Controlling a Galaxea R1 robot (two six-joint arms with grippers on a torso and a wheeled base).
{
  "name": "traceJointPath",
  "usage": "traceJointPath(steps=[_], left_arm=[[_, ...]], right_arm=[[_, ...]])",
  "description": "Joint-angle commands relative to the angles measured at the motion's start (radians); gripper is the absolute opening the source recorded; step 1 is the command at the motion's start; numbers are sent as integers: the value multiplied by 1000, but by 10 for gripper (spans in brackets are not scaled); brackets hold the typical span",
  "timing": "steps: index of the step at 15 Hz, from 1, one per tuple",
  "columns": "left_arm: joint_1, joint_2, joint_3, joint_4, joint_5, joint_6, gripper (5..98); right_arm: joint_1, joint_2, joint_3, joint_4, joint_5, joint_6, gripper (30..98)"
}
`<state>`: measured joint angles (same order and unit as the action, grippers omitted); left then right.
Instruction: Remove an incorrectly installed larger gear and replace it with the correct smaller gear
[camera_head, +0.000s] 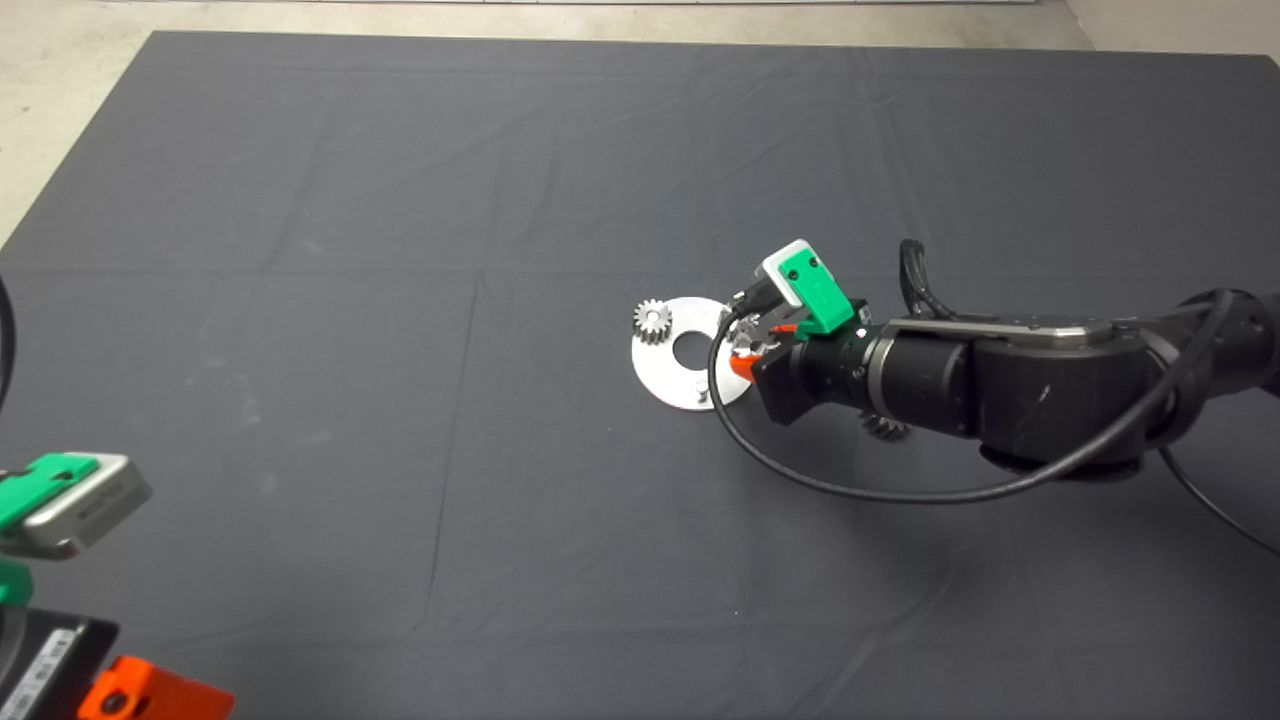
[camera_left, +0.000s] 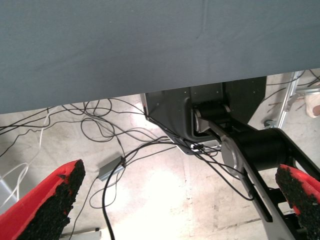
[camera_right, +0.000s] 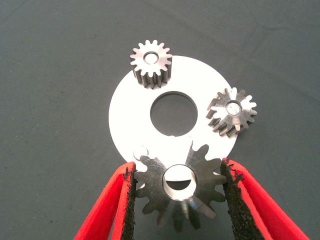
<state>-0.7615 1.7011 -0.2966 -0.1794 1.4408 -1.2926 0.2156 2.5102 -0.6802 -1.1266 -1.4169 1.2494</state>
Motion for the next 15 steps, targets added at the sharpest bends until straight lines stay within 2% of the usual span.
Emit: traceJointPath(steps=[1, 15], left_arm=[[2, -7, 15, -15, 10, -1, 978], [2, -11, 15, -15, 20, -1, 978]], right_arm=[[21, 16, -1, -35, 10, -2, 403], [-31, 40, -44, -33, 7, -16, 404]])
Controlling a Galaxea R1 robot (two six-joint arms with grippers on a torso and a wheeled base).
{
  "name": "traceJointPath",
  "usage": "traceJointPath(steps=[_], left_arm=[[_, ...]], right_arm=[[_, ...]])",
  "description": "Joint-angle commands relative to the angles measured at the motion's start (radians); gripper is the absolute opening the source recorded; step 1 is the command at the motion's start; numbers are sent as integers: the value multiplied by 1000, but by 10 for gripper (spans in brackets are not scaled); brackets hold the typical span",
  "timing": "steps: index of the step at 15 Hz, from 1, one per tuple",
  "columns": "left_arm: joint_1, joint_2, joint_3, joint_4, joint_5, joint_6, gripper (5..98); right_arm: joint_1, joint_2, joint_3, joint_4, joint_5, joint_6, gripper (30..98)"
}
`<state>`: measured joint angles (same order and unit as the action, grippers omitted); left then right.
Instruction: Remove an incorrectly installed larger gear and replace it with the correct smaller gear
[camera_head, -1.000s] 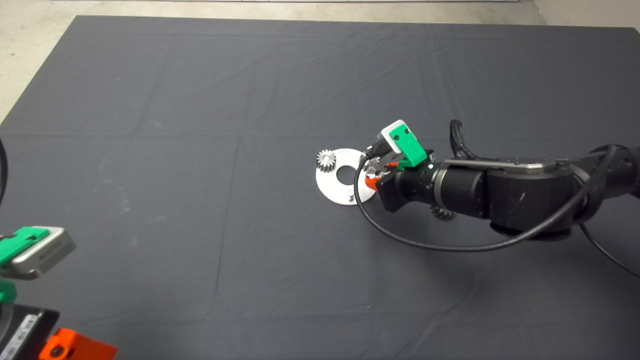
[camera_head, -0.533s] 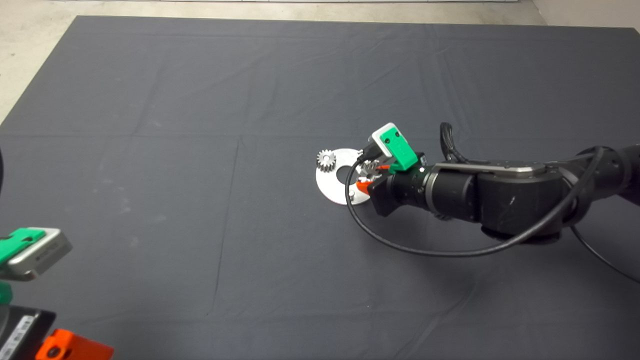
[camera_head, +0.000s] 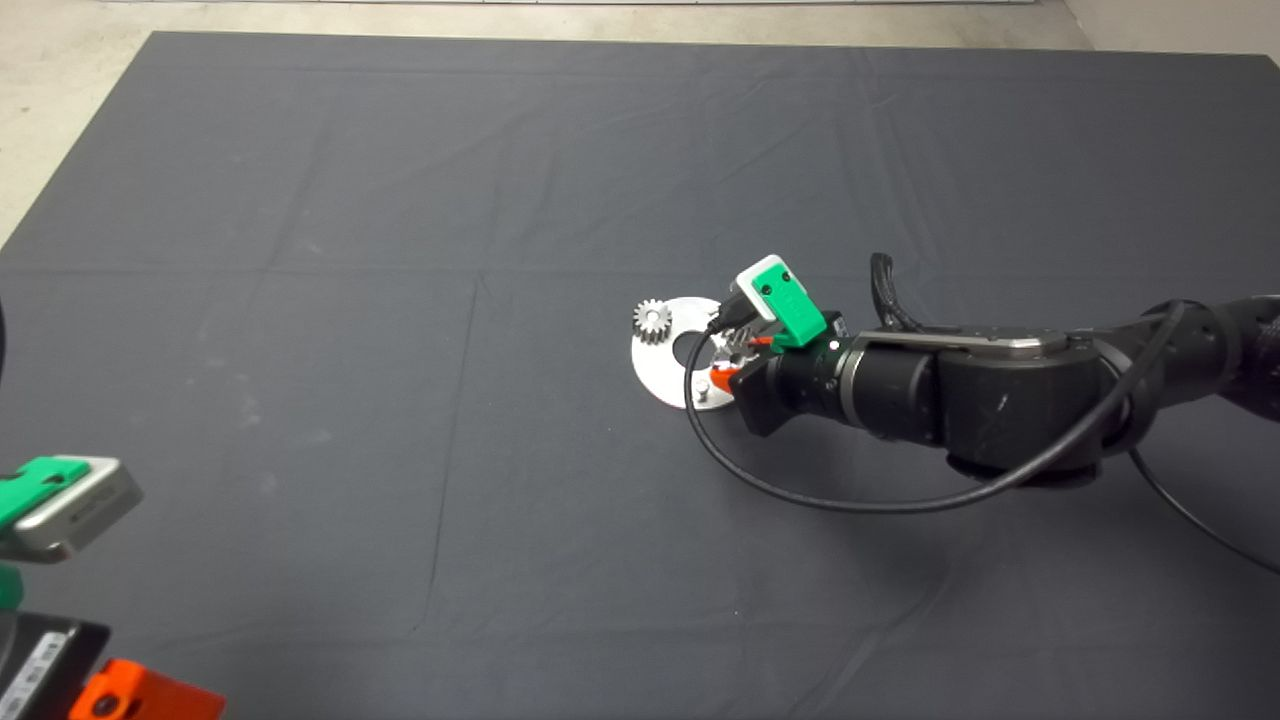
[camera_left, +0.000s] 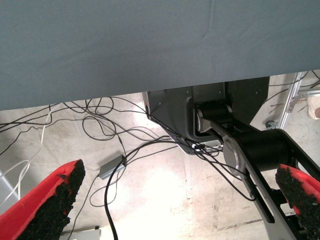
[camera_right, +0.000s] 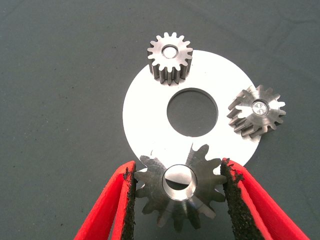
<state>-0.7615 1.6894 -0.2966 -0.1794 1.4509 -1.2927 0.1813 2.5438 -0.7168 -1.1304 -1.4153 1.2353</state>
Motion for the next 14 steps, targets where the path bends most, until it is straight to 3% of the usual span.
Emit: traceJointPath(steps=[1, 10, 14], left_arm=[[2, -1, 15, -15, 9, 0, 978], [4, -1, 15, -15, 9, 0, 978], [10, -3, 15, -15, 11, 0, 978]], right_arm=[[-1, 6, -7, -29, 6, -2, 403], [-16, 20, -49, -29, 12, -2, 403], [-16, 83, -75, -29, 6, -2, 403]])
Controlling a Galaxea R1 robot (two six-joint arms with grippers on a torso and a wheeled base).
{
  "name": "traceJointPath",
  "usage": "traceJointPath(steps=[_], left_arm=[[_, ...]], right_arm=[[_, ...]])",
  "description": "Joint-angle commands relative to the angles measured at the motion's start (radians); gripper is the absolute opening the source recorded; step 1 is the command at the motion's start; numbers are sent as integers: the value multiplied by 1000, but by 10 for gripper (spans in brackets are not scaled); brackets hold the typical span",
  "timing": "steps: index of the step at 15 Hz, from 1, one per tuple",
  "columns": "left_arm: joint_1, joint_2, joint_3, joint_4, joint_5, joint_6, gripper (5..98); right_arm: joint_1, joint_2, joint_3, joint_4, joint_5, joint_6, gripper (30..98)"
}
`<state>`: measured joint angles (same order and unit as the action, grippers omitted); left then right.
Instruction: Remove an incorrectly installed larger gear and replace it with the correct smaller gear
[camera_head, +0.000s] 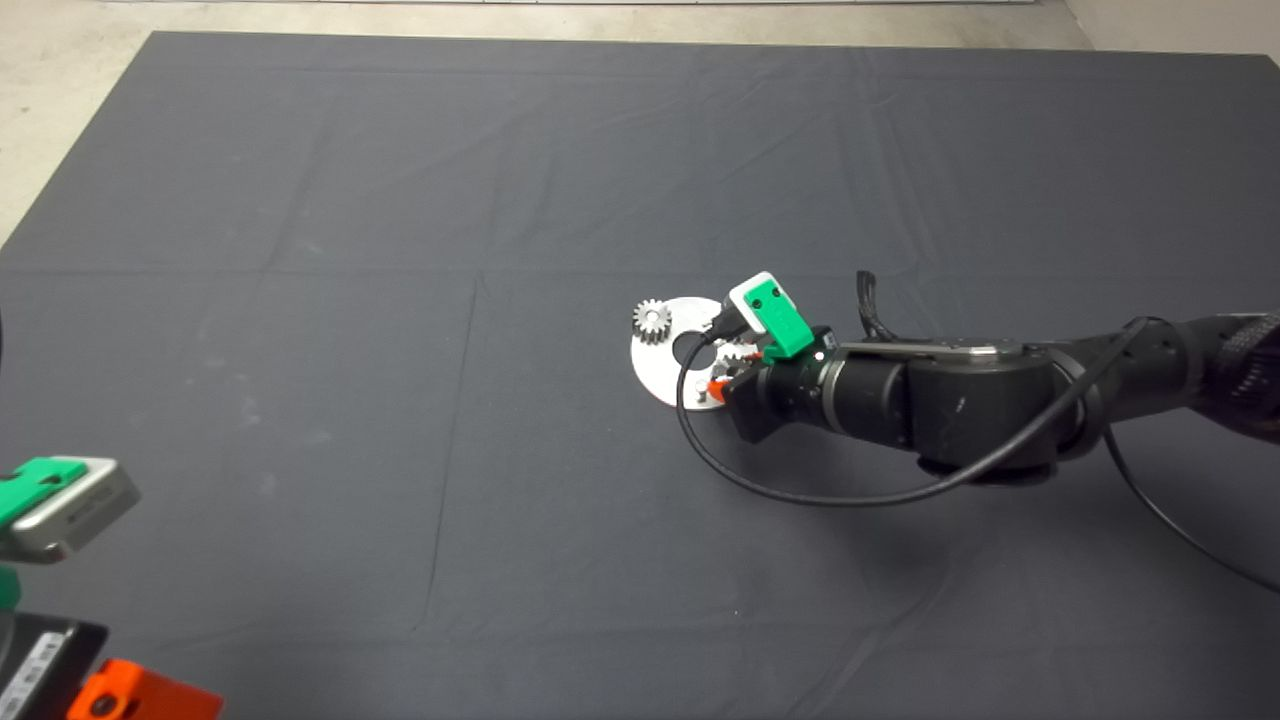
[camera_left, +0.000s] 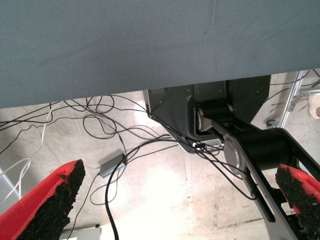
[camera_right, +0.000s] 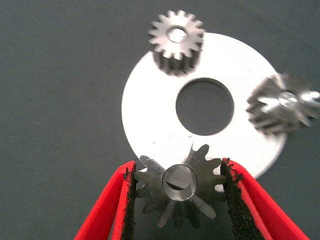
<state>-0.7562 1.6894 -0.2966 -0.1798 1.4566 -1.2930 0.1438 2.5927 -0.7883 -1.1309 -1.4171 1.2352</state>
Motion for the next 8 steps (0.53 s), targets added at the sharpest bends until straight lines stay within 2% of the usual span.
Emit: traceJointPath(steps=[1, 8], left_arm=[[5, -3, 15, -15, 7, 0, 978], [6, -23, 15, -15, 7, 0, 978]], right_arm=[[22, 44, -16, -29, 7, -2, 404], [23, 39, -26, -20, 9, -14, 403]])
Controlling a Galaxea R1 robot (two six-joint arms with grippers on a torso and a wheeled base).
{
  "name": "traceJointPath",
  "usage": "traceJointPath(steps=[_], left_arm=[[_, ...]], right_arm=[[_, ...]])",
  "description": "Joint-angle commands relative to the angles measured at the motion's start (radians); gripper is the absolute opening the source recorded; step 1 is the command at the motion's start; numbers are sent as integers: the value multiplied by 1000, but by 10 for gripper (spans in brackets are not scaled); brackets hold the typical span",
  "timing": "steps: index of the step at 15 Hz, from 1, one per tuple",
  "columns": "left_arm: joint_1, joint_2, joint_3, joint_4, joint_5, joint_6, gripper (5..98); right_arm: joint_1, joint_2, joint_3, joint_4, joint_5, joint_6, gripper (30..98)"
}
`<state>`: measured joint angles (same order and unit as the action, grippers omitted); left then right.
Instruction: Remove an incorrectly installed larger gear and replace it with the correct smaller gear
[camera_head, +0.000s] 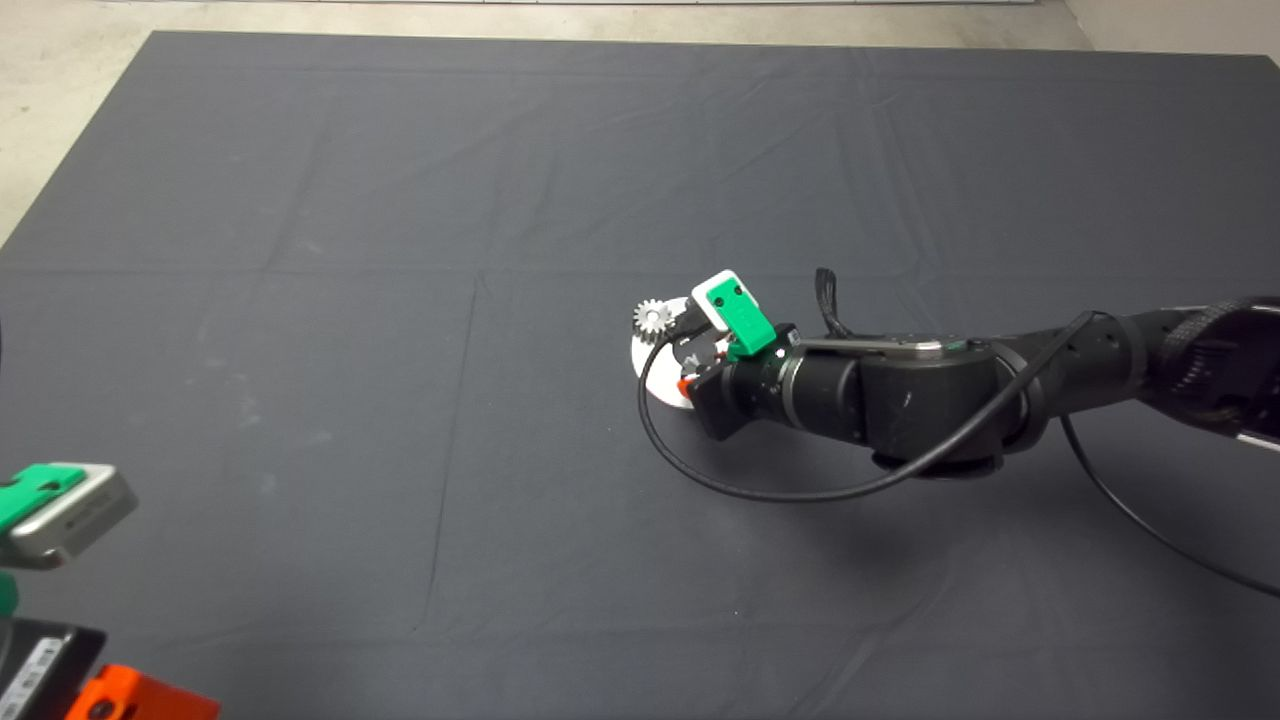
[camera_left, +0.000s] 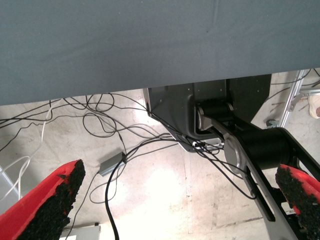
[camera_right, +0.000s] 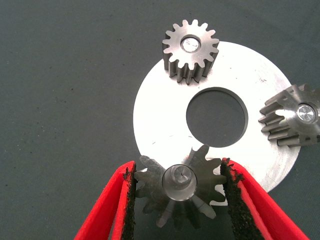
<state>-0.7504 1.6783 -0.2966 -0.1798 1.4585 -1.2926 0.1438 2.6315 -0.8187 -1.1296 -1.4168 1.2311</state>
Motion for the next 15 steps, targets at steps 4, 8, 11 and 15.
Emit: traceJointPath(steps=[4, 8, 11, 15], left_arm=[[0, -30, 16, -15, 5, 1, 978], [0, -28, 16, -15, 14, 1, 978], [0, -28, 15, -15, 14, 1, 978], [0, -28, 15, -15, 14, 1, 978]], right_arm=[[25, 6, -2, -18, 9, -13, 403], [25, 6, -23, 16, 11, -15, 403], [23, 6, -36, 18, 12, -15, 403], [23, 5, -51, 45, 16, -27, 403]])
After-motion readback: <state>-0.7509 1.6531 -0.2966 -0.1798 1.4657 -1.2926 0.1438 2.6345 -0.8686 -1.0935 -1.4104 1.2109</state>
